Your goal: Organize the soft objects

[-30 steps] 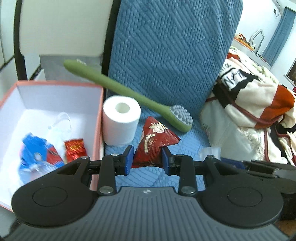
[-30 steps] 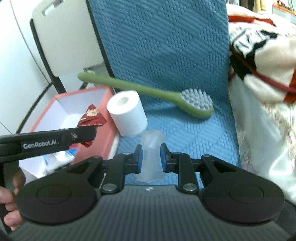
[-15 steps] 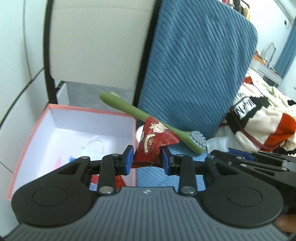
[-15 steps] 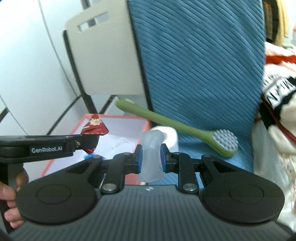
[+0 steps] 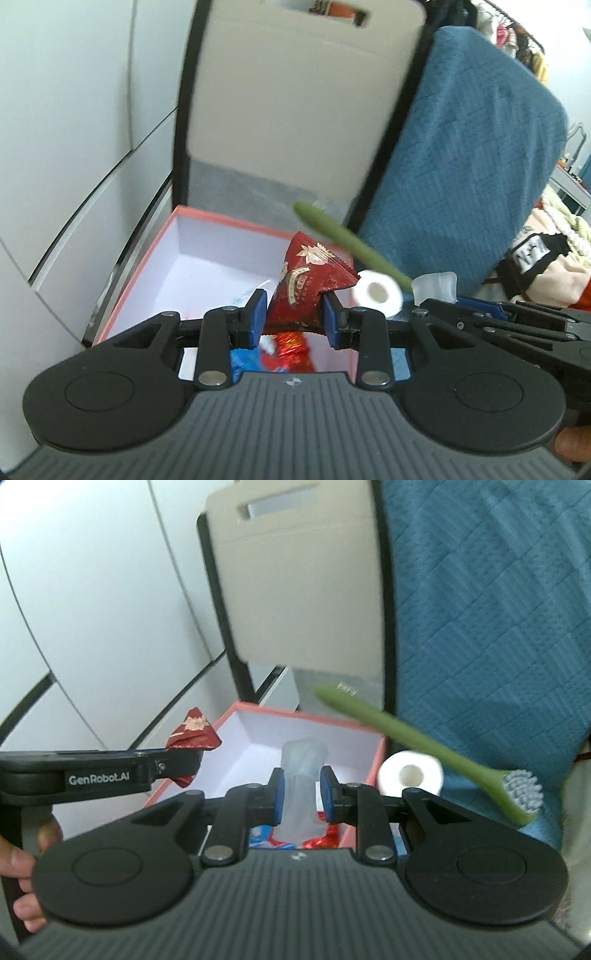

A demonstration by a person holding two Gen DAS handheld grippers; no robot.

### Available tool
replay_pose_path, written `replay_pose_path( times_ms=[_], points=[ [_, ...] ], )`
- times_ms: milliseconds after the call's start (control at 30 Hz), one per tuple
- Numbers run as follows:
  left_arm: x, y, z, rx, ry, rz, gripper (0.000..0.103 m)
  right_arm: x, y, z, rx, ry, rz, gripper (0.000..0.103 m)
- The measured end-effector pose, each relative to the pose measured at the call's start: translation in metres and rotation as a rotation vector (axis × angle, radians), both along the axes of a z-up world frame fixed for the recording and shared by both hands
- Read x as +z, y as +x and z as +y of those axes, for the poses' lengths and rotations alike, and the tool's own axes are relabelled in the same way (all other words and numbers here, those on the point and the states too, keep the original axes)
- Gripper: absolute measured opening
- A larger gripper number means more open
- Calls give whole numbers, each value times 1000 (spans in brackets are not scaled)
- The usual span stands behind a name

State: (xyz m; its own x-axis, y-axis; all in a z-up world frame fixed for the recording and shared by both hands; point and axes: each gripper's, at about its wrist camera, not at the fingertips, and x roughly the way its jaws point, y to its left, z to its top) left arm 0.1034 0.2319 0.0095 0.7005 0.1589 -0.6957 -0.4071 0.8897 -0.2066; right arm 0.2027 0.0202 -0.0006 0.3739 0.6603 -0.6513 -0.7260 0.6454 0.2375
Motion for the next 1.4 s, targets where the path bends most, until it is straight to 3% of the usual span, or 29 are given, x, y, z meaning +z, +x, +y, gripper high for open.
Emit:
replay_pose_path(
  times_ms=[467, 700, 767, 833, 1400],
  points=[
    [-87, -10, 56, 16, -103, 135, 37, -91, -12, 52, 11, -130, 125, 25],
    [-103, -12, 59, -1, -110, 172, 39, -103, -17, 60, 24, -152, 153, 31],
    [-100, -12, 58, 9, -91, 177, 49, -100, -15, 58, 28, -136, 167, 40],
    [-93, -12, 56, 18, -81, 172, 51, -92, -15, 53, 27, -113, 165, 45],
    [7, -45, 11, 28, 55, 55, 54, 13, -41, -2, 41, 47, -15, 45]
  ],
)
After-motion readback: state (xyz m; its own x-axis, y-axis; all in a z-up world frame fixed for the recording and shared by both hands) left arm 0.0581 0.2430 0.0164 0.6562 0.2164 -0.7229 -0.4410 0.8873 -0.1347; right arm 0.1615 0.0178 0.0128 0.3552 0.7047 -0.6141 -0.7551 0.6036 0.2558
